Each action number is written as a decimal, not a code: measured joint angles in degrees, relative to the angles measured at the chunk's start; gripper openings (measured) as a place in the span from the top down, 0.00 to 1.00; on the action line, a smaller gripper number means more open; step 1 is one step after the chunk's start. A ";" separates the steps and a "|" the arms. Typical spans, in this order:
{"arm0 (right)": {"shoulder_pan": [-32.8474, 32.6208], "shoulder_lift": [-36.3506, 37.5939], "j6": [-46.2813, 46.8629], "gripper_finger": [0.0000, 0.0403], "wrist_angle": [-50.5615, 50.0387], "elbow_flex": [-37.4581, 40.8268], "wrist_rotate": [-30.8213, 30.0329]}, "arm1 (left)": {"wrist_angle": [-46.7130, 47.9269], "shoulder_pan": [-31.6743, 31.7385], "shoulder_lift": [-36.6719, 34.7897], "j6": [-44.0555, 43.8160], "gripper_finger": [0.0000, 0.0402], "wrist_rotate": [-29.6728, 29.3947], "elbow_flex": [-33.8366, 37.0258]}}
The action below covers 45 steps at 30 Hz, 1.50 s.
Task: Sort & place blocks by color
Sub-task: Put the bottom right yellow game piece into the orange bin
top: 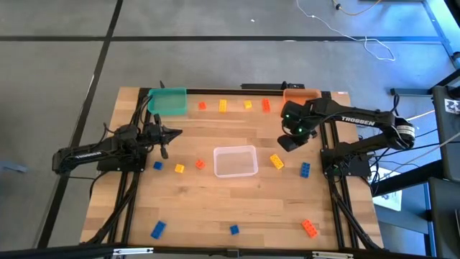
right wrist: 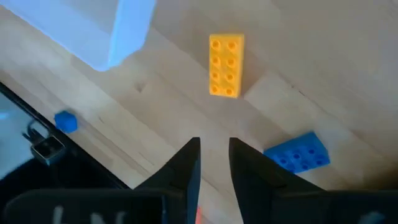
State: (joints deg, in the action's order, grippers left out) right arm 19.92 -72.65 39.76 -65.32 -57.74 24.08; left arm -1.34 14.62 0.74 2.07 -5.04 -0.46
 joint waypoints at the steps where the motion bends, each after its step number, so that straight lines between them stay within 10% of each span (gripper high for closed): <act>1: 0.00 -0.04 0.94 0.79 0.74 0.00 0.00 | 0.01 0.01 0.01 0.00 1.00 0.00 -0.01; 30: -3.40 -0.02 7.82 0.77 7.14 0.00 -7.03 | 0.00 0.00 -0.01 0.02 1.00 0.00 0.00; 45: -10.48 -0.02 12.54 0.47 9.20 0.00 -13.07 | 0.00 0.00 0.00 0.01 1.00 0.02 0.00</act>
State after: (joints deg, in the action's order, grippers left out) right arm 9.44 -72.66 52.30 -56.12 -57.74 11.00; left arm -1.34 14.62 0.75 2.07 -5.02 -0.46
